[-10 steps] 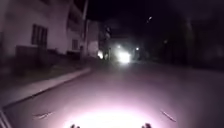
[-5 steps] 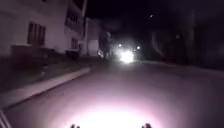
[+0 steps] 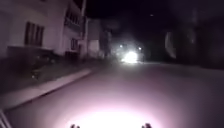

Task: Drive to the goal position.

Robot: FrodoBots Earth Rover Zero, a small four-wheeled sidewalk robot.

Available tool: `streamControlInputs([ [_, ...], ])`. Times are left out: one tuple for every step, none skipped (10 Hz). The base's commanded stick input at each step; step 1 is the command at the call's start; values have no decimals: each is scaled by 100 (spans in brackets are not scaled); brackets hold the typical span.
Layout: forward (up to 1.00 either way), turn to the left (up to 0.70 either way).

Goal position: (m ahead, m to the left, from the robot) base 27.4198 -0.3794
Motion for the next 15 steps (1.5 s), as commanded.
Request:
streamControlInputs([
  [70,0],
  [70,0],
  [70,0],
  [70,0],
  [70,0],
  [70,0],
  [70,0],
  [70,0],
  [70,0],
  [70,0],
  [70,0],
  [70,0],
  [70,0],
  [70,0],
  [70,0],
])
